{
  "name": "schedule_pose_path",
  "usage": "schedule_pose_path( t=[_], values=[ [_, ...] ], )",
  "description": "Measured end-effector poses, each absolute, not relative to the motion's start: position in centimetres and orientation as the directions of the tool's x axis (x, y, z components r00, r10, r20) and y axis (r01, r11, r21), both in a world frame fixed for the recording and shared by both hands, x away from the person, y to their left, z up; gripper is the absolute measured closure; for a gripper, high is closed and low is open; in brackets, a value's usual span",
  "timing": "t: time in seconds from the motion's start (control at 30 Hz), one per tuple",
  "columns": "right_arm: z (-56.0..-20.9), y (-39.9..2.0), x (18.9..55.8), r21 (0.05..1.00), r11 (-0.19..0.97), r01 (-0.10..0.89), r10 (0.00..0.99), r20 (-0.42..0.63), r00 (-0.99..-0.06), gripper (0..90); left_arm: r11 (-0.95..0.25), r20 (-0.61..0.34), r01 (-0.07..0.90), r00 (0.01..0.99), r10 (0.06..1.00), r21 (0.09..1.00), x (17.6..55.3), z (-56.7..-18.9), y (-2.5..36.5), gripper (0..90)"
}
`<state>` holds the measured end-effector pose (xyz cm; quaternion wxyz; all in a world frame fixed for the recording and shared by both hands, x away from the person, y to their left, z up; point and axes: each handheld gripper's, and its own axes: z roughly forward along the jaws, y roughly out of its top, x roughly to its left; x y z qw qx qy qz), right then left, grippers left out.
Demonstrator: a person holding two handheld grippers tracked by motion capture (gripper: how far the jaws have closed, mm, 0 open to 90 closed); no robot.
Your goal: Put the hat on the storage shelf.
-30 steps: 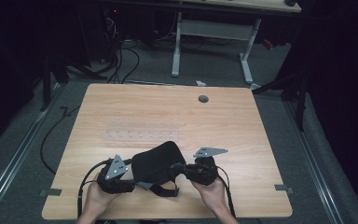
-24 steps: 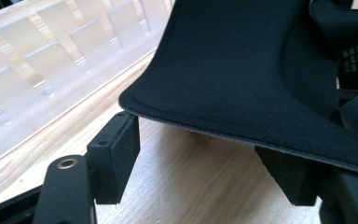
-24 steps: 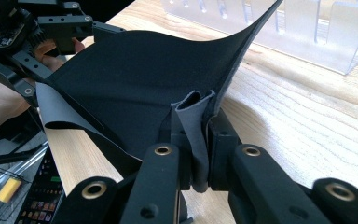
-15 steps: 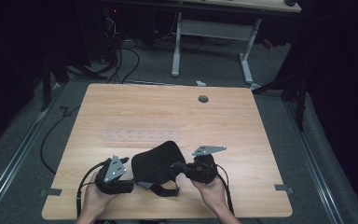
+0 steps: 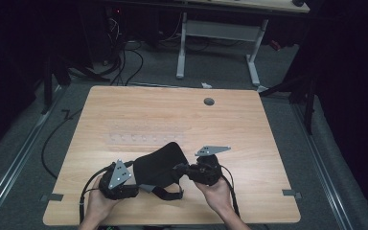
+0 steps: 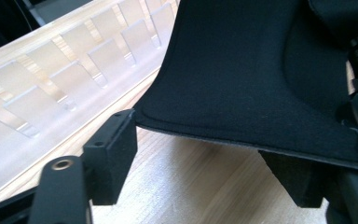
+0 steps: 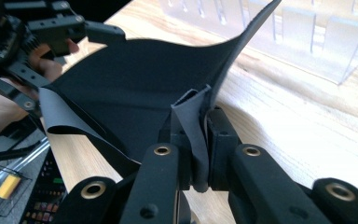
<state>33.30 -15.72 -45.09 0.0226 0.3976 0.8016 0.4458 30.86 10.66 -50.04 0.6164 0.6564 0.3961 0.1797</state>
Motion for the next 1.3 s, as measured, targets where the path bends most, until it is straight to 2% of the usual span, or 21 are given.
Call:
schedule_pose_path(
  t=[0.07,0.27,0.37,0.67,0.73,1.07,1.3],
  values=[
    [-44.9,-15.6,33.4,0.742,0.273,0.612,0.646,0.329,-0.688,84.0,0.074,-0.254,0.3,0.623,0.74,0.951,30.8,-50.1,10.7,35.5],
    [-44.7,-15.3,33.5,0.755,0.265,0.6,0.636,0.331,-0.697,83.8,0.056,-0.24,0.298,0.628,0.74,0.953,30.7,-50.2,10.6,40.4],
    [-44.6,-15.1,33.6,0.755,0.257,0.603,0.629,0.343,-0.698,83.9,0.076,-0.265,0.309,0.635,0.726,0.948,30.6,-49.9,10.6,45.6],
    [-44.0,-13.8,33.8,0.765,0.252,0.592,0.606,0.353,-0.713,83.5,0.074,-0.278,0.327,0.639,0.717,0.942,30.7,-49.4,11.0,52.0],
    [-44.0,-13.5,33.9,0.766,0.252,0.591,0.604,0.353,-0.715,83.2,0.074,-0.286,0.336,0.642,0.711,0.939,30.7,-49.4,11.2,56.4],
    [-43.9,-12.9,34.2,0.79,0.254,0.558,0.629,0.303,-0.716,73.5,0.035,-0.335,0.4,0.713,0.616,0.916,29.8,-49.2,11.9,84.4],
    [-43.7,-13.8,34.2,0.816,0.222,0.533,0.653,0.281,-0.703,68.1,0.094,-0.411,0.441,0.708,0.574,0.892,29.6,-48.5,12.7,86.6]
  ],
)
